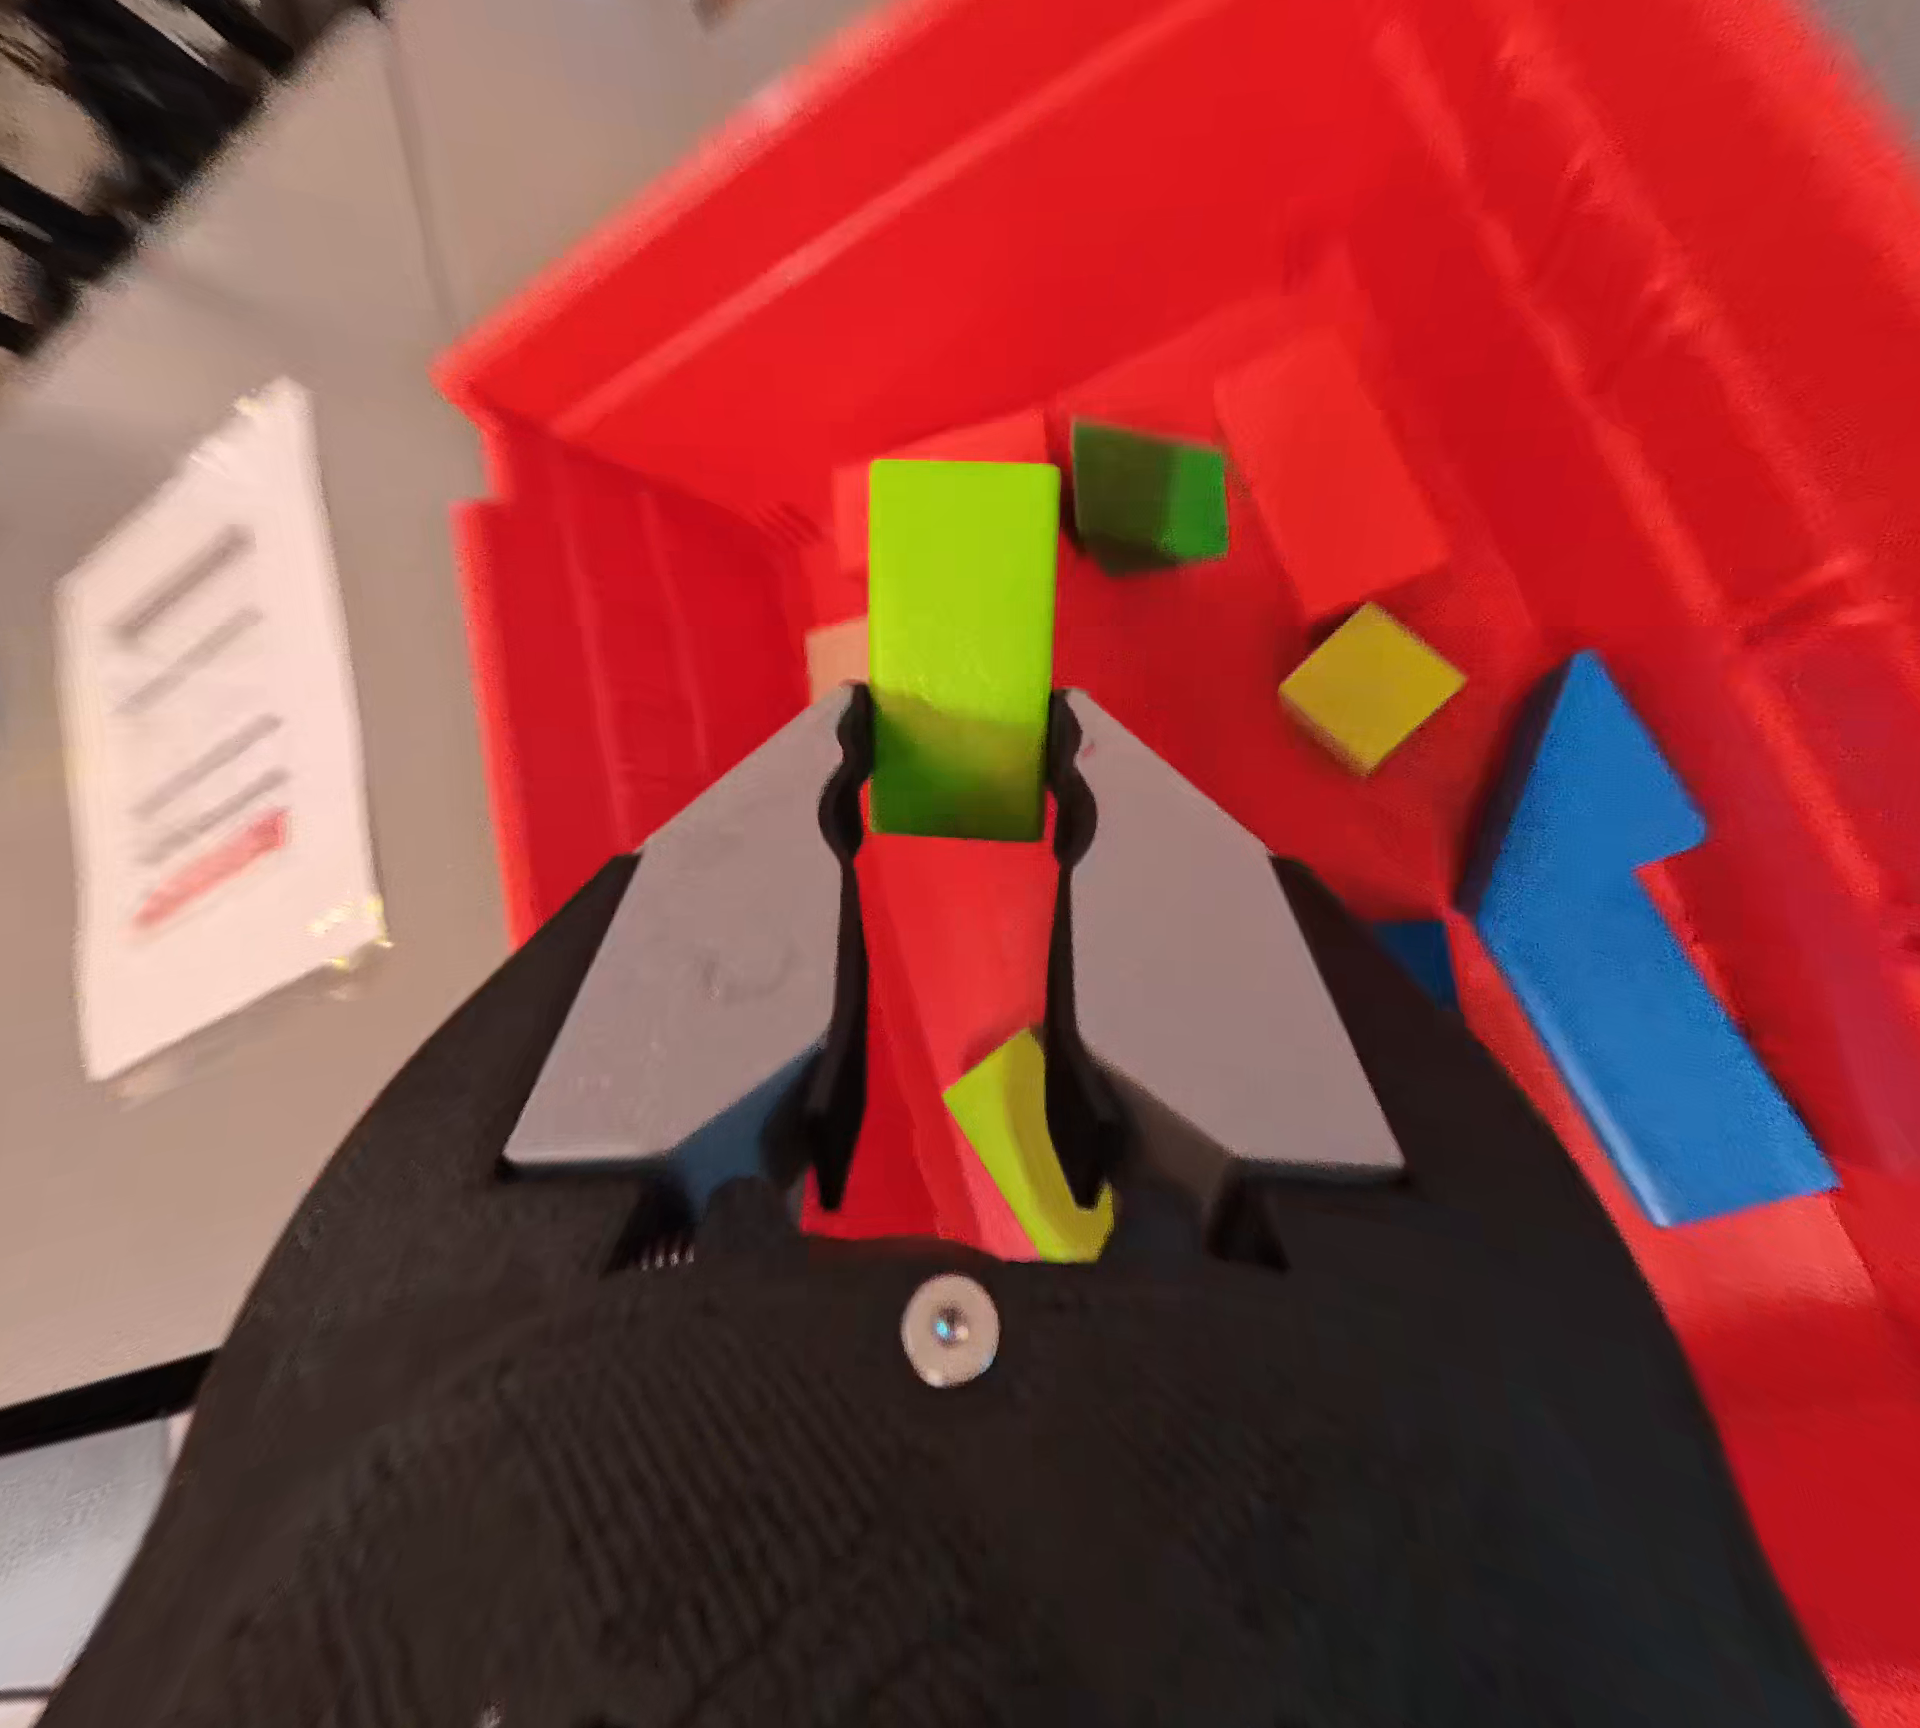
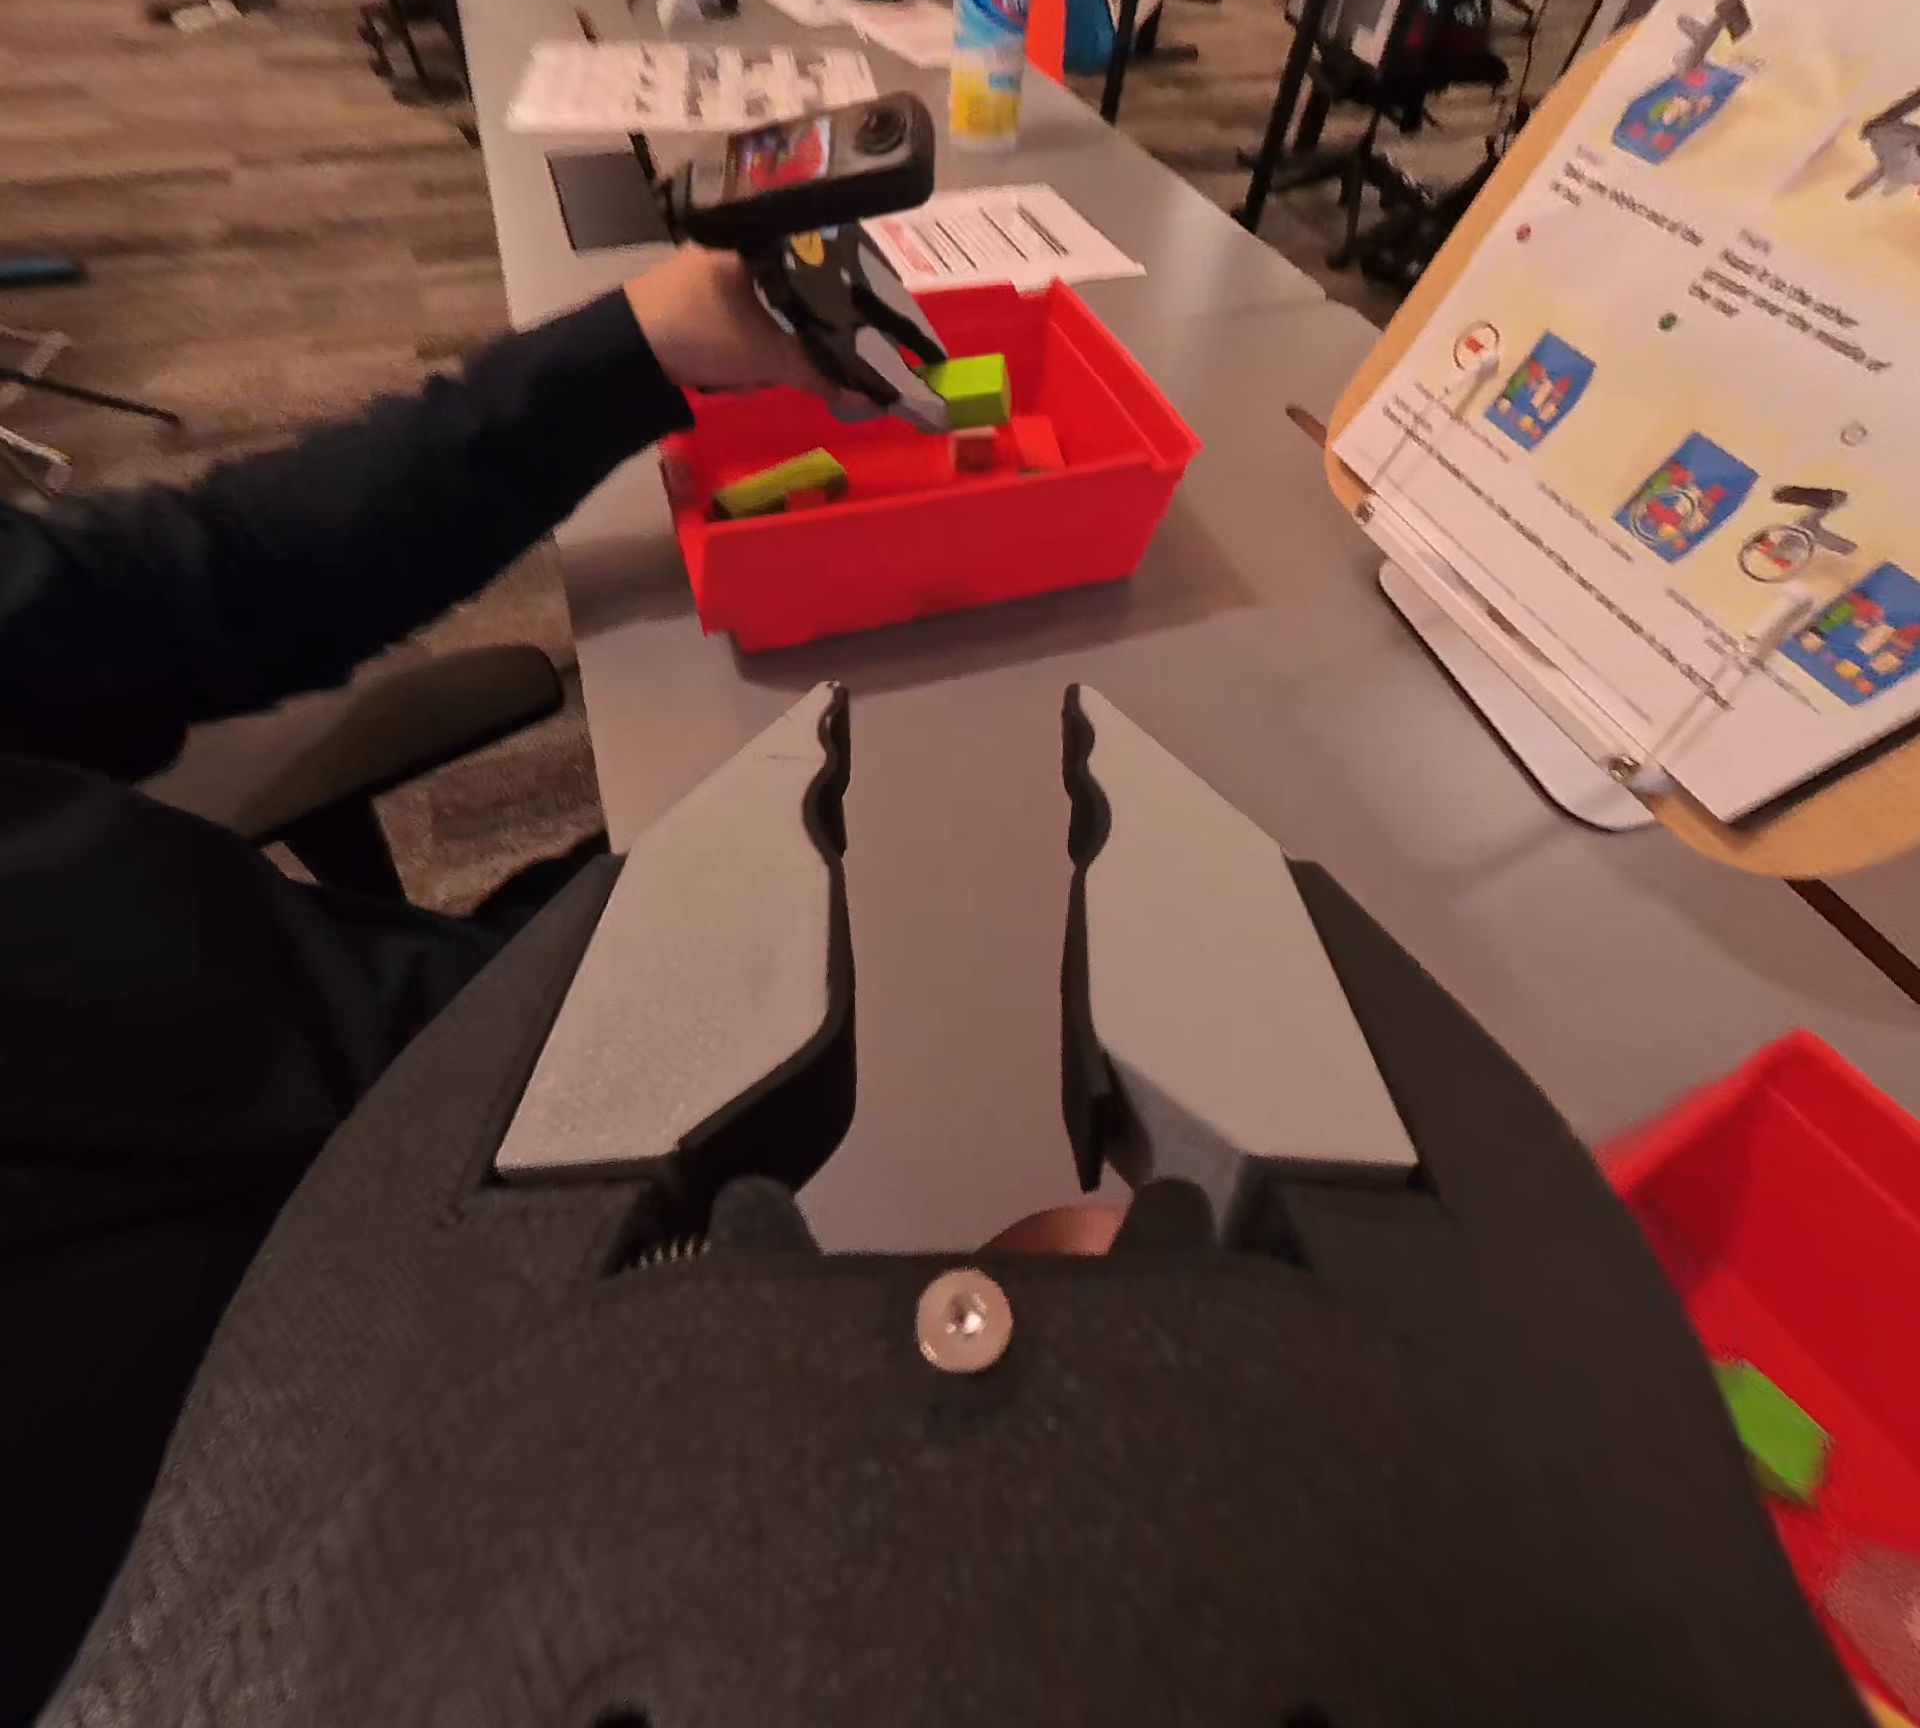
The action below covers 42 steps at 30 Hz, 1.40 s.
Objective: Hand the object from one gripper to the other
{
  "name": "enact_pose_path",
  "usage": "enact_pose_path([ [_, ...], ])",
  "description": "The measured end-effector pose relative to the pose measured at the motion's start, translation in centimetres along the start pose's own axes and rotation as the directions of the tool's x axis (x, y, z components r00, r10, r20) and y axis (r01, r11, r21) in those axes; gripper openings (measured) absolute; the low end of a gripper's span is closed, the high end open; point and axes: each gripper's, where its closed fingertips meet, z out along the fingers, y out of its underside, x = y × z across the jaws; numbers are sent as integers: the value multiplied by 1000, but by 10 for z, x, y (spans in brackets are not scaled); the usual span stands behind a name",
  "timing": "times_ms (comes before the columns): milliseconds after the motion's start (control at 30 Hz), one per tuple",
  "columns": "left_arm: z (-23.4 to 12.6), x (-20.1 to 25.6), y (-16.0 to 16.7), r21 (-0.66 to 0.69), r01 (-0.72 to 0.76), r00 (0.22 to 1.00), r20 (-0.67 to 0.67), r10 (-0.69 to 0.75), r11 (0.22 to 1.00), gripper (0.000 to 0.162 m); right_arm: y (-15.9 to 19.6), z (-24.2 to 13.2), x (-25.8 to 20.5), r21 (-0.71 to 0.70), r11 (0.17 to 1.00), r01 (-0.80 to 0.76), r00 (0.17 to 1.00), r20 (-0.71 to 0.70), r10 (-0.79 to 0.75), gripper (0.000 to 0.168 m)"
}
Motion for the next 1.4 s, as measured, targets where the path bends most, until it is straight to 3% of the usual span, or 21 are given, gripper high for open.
enact_pose_path([
  [100, -50, 14, -47, 262, -11, 998, 57, -4, 965, 32, -7, 18, -4, 54, 996, -76, 995, 66, 72, 40],
  [200, -113, 58, -97, 528, -26, 999, 35, 9, 849, 32, -7, 42, -11, 83, 984, -156, 981, 126, 145, 47],
  [333, -163, 133, -133, 674, -86, 993, 2, 115, 734, 32, -9, 67, -9, 163, 964, -210, 974, 116, 193, 56],
  [400, -171, 166, -143, 696, -131, 985, 8, 174, 706, 32, -12, 71, -3, 219, 944, -247, 968, 101, 230, 59],
  [533, -175, 207, -152, 733, -156, 976, 10, 219, 662, 32, -13, 69, -4, 303, 876, -376, 922, 217, 320, 67],
  [600, -171, 222, -151, 734, -169, 970, 7, 242, 657, 32, -5, 75, 0, 284, 864, -417, 904, 232, 360, 66],
  [700, -157, 228, -148, 684, -277, 954, 116, 275, 674, 32, 9, 86, 2, 235, 864, -446, 890, 219, 400, 79],
  [767, -156, 232, -147, 681, -293, 951, 133, 280, 671, 32, 14, 91, 9, 235, 869, -436, 899, 166, 406, 68],
  [833, -160, 239, -147, 691, -306, 945, 138, 296, 655, 32, 18, 94, 17, 238, 876, -421, 907, 117, 404, 45],
  [900, -166, 245, -148, 699, -334, 936, 167, 310, 632, 32, 18, 96, 14, 233, 866, -441, 896, 158, 414, 36],
  [1033, -172, 247, -147, 706, -348, 931, 186, 313, 617, 32, 16, 94, 9, 248, 851, -463, 883, 212, 419, 35],
  [1233, -181, 253, -143, 758, -167, 958, -27, 286, 630, 31, 10, 85, 9, 299, 872, -388, 922, 126, 367, 33],
  [1300, -188, 246, -142, 767, -108, 959, -89, 271, 633, 41, 8, 76, 18, 323, 879, -351, 935, 62, 350, 33],
  [1400, -193, 205, -140, 762, -140, 980, 17, 198, 632, 38, 7, 56, 32, 346, 890, -297, 946, -22, 324, 33],
])
